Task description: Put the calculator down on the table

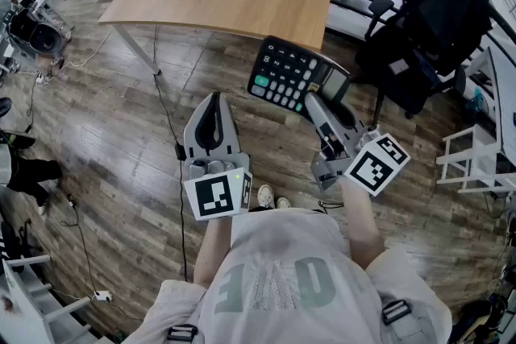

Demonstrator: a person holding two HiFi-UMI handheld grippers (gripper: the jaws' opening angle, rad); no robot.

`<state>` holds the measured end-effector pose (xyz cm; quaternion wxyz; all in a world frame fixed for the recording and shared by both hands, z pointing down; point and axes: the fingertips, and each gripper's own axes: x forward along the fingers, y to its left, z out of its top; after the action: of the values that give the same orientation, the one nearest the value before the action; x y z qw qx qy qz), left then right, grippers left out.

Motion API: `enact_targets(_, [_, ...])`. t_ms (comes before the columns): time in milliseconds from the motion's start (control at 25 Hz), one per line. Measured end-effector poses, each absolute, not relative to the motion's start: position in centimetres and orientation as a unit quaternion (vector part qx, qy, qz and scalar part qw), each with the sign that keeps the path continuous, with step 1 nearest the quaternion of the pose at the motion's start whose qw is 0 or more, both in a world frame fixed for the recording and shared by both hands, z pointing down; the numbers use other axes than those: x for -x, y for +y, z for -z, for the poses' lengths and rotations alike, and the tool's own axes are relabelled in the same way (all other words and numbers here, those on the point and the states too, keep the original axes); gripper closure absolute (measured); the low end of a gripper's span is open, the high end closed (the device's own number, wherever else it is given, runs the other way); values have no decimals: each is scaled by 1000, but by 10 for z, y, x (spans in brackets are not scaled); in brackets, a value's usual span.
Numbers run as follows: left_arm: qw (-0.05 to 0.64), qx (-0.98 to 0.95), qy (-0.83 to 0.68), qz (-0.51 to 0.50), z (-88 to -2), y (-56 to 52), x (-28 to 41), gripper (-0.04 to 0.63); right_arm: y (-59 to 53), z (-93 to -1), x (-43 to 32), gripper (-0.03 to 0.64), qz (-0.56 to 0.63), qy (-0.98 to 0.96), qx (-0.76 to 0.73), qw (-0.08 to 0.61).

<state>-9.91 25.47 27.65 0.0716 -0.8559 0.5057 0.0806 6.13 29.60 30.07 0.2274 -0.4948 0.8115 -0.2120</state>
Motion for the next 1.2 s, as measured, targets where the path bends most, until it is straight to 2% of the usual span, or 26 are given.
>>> enact_targets(360, [70,860,498,-83,-277,249,97,587,286,-307,-55,508,191,804,529,192])
enact_targets(560, [73,862,495,-84,-279,233,104,586,273,-309,-44,508,85,770,622,112])
enact_targets(840, [66,861,496,-93,-283,207,117,586,253,-296,-21,512,-18,747,662,56])
enact_targets(1200, [56,861,498,-91,-288,174,118,587,227,-299,-35,515,-30,725,688,23])
